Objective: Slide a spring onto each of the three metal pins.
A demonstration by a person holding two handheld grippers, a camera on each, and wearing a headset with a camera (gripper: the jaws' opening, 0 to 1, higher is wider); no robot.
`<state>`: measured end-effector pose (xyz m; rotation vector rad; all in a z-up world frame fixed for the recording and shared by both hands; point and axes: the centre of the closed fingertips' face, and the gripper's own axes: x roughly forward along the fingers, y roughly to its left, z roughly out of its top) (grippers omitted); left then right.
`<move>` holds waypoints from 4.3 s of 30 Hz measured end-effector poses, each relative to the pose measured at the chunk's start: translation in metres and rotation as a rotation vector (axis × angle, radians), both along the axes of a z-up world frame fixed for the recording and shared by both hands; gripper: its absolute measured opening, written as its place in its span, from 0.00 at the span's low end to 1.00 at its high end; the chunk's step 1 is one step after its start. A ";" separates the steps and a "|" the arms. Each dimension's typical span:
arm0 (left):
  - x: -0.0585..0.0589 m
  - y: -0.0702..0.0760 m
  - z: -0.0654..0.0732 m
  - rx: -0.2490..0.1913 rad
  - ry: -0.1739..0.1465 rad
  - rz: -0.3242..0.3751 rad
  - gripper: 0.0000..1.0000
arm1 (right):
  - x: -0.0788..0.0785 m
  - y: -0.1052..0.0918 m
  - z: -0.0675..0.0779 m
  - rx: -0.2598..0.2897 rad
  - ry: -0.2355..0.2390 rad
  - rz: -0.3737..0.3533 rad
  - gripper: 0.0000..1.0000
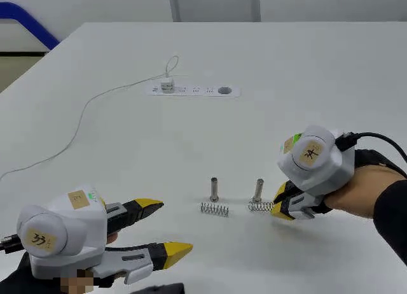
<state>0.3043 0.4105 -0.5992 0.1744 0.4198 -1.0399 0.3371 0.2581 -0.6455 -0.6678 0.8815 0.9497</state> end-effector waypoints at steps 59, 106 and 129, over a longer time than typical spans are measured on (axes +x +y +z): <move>0.002 0.002 0.001 -0.007 -0.007 0.006 0.55 | 0.015 0.014 0.075 -0.014 0.004 0.028 0.11; 0.002 0.002 0.001 -0.005 -0.007 0.009 0.55 | 0.031 0.020 0.038 -0.039 0.097 -0.004 0.11; 0.002 0.002 0.000 -0.005 -0.007 0.009 0.55 | 0.036 0.018 0.012 -0.047 0.135 -0.025 0.12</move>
